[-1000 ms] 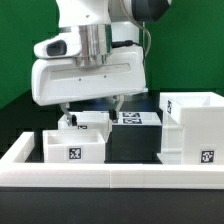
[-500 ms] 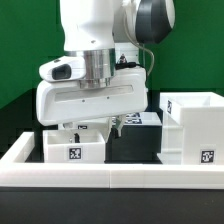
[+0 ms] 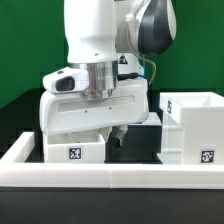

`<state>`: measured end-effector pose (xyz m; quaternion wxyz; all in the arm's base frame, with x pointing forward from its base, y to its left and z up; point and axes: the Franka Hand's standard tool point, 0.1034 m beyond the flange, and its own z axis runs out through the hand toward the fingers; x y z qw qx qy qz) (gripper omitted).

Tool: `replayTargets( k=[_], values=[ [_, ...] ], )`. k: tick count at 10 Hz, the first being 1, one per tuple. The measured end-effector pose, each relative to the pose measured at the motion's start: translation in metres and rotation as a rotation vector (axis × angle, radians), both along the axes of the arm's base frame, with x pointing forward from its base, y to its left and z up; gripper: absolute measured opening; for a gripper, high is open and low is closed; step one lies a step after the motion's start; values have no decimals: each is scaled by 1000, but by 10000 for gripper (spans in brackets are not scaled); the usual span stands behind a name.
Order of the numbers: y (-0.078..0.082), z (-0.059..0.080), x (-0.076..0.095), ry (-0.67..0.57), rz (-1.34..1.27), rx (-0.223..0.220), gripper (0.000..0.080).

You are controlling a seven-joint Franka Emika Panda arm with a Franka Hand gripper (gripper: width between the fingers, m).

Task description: Assemble drawer

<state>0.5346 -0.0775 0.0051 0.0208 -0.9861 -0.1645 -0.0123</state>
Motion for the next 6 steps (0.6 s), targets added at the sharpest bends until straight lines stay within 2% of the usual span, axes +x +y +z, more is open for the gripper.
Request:
replayTargets(
  k=[1, 2, 3, 4, 5, 6],
  values=[
    [0, 0, -1, 1, 0, 0, 558],
    [-1, -2, -3, 5, 0, 0, 377],
    [-1, -2, -5, 8, -1, 0, 240],
    [-1, -2, -5, 8, -2, 0, 240],
    [1, -2, -4, 9, -5, 1, 61],
    [3, -1, -3, 6, -5, 1, 41]
  ],
)
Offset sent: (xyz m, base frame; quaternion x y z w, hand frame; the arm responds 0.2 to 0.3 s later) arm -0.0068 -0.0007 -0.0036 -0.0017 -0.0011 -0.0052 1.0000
